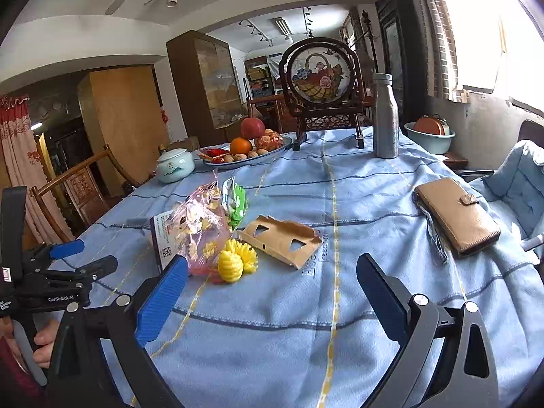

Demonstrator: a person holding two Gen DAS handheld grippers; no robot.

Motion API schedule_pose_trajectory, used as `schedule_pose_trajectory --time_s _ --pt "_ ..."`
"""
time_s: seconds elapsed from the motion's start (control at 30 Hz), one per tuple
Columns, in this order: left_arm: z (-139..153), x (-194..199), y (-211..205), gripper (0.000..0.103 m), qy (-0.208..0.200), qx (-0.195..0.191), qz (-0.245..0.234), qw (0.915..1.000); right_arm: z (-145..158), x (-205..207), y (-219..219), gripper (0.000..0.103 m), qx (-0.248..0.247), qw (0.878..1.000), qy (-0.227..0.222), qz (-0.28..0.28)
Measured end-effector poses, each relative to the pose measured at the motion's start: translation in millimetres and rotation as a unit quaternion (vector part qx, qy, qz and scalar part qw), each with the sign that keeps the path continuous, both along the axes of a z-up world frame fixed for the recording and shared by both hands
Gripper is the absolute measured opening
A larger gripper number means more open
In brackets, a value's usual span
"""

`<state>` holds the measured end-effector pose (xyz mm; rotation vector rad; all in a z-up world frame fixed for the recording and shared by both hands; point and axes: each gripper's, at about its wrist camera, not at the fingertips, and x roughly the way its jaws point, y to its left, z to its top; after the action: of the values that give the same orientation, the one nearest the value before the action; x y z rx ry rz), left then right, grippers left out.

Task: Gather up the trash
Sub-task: 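Move both tools back over the table toward the medicine box, then close the left tool on the white-and-purple medicine box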

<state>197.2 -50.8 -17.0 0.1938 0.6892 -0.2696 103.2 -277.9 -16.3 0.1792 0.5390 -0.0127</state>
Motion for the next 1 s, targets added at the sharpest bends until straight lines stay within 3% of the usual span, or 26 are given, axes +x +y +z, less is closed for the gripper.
schedule_pose_trajectory --time_s 0.37,0.57,0.7,0.83,1.0 --pt "-17.5 67.8 -43.3 0.096 0.043 0.027 0.006 0.9987 -12.2 22.1 -16.2 0.098 0.036 0.999 0.008 0.000" --pt "-34.1 88.5 -57.7 0.096 0.060 0.068 0.035 0.9953 -17.9 25.9 -20.6 0.098 0.059 0.998 0.015 0.014" --pt "-38.1 82.4 -32.3 0.096 0.066 0.092 0.046 0.9925 -19.5 26.2 -23.4 0.098 0.074 0.997 0.016 0.018" --pt "-44.9 63.8 14.5 0.096 0.056 0.147 0.077 0.9845 -19.9 26.5 -23.5 0.098 0.082 0.996 0.013 0.028" --pt "-47.1 51.4 60.2 0.096 0.079 0.115 0.087 0.9863 -21.4 29.0 -23.3 0.098 0.087 0.995 0.017 0.037"
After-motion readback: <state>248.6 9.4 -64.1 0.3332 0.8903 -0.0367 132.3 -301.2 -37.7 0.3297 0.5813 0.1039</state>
